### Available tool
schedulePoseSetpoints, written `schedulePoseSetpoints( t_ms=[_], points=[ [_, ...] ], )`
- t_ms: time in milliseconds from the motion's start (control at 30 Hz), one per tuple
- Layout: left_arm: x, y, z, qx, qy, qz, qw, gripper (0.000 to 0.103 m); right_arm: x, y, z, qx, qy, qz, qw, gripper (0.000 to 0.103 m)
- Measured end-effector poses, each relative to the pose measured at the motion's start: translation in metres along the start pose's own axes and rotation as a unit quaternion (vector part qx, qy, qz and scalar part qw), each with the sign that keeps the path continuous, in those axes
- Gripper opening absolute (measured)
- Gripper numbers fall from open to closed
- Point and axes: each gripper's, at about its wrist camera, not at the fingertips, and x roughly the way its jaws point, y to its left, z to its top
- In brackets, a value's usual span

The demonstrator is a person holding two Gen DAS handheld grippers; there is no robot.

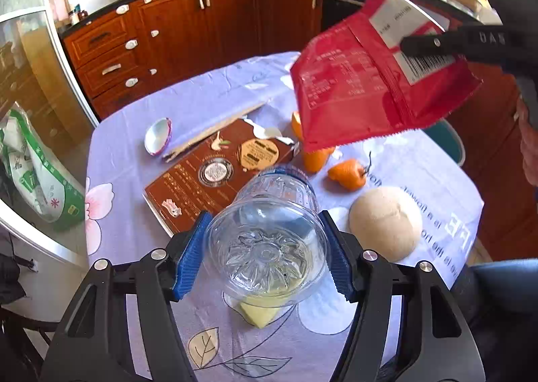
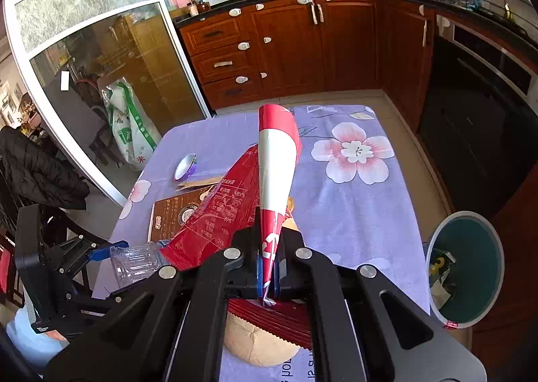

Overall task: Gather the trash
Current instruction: 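Grasp the red snack bag with the right tool while the left tool grasps the water bottle, then carry the bag and bottle over the teal bin and open both tools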

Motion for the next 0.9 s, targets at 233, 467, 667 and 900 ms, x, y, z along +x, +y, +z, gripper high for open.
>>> schedulePoseSetpoints(
  t_ms=[233, 467, 667, 900],
  points=[
    [-0.022, -0.018, 0.021, -0.009, -0.029, 0.010, 0.9995, 0.065, -0.022, -0.018, -0.007, 0.016, -0.018, -0.006, 1.000, 0.004],
    [-0.027, -0.047, 0.049, -0.003, -0.042, -0.010, 0.9991, 0.065, -0.047, -0.051, -0.013, 0.046, -0.046, -0.024, 0.998, 0.004],
    [-0.023, -0.089, 0.076, 0.016, -0.057, -0.047, 0.9971, 0.065, -0.086, -0.100, -0.020, 0.073, -0.082, -0.077, 0.991, 0.004],
    [0.003, -0.159, 0.107, 0.061, -0.052, -0.096, 0.9922, 0.065, -0.121, -0.185, -0.046, 0.121, -0.090, -0.159, 0.976, 0.004]
  ],
)
